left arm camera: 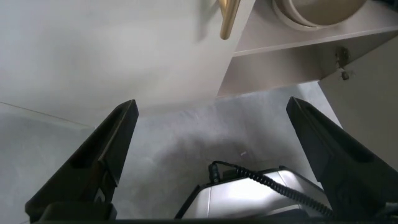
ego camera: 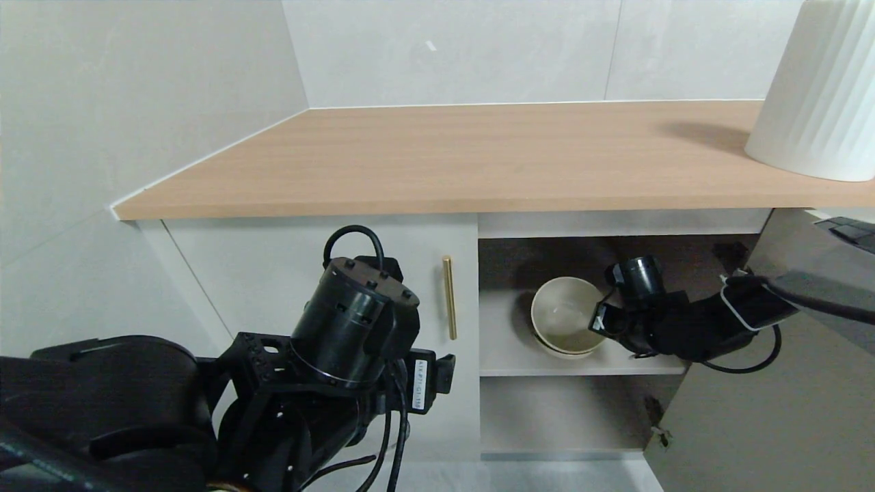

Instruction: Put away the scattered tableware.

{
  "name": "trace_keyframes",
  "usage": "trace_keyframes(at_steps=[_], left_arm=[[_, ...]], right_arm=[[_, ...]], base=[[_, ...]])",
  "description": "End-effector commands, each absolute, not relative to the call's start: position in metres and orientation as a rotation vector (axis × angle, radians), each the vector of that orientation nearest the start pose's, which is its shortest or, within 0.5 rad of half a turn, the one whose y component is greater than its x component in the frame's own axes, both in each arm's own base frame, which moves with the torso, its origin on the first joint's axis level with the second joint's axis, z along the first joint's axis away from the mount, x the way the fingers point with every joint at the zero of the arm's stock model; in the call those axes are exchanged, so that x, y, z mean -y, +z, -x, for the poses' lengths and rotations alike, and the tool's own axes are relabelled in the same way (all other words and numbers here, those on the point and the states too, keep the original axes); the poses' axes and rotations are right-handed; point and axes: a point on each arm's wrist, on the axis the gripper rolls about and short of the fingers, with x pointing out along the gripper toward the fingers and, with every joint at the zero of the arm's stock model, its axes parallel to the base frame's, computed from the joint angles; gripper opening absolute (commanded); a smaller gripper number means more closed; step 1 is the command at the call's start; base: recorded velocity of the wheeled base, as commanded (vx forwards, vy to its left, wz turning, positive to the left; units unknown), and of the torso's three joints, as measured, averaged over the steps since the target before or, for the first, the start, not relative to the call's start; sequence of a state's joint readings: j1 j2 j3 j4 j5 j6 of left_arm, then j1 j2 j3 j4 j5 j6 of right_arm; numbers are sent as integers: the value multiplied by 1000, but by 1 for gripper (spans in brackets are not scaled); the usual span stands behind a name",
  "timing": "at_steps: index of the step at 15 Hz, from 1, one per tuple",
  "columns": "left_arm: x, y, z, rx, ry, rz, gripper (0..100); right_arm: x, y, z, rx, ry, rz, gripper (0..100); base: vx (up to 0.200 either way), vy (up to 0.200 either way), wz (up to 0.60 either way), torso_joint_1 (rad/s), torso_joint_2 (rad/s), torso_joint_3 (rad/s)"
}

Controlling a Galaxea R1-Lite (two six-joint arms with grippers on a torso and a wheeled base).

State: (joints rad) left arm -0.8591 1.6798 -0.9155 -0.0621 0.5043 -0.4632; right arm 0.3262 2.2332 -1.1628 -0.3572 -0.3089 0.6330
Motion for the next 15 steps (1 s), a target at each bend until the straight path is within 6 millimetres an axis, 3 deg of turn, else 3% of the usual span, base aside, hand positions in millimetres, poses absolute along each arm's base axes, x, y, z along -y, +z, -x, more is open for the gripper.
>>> trace_keyframes(at_steps=[1, 5, 6, 11, 14, 15], left_arm=[[211, 167, -196, -606, -203, 2, 100], [211, 167, -196, -606, -203, 2, 100], [210, 168, -196, -605, -202, 4, 100], [209, 169, -198, -601, -196, 10, 100], [196, 179, -204, -571, -161, 48, 100], [196, 179, -204, -571, -161, 48, 100]], right_arm=[[-126, 45, -395, -666, -201, -381, 0], [-127, 44, -395, -665, -201, -380, 0], [-126, 44, -395, -664, -201, -382, 100], [-130, 52, -390, -658, -182, -384, 100], [-127, 84, -369, -625, -149, -395, 100], [-127, 84, -369, -625, -149, -395, 100]], base=[[0, 0, 0, 0, 0, 0], [0, 0, 0, 0, 0, 0], [0, 0, 0, 0, 0, 0], [0, 0, 0, 0, 0, 0], [0, 0, 0, 0, 0, 0], [0, 0, 0, 0, 0, 0]])
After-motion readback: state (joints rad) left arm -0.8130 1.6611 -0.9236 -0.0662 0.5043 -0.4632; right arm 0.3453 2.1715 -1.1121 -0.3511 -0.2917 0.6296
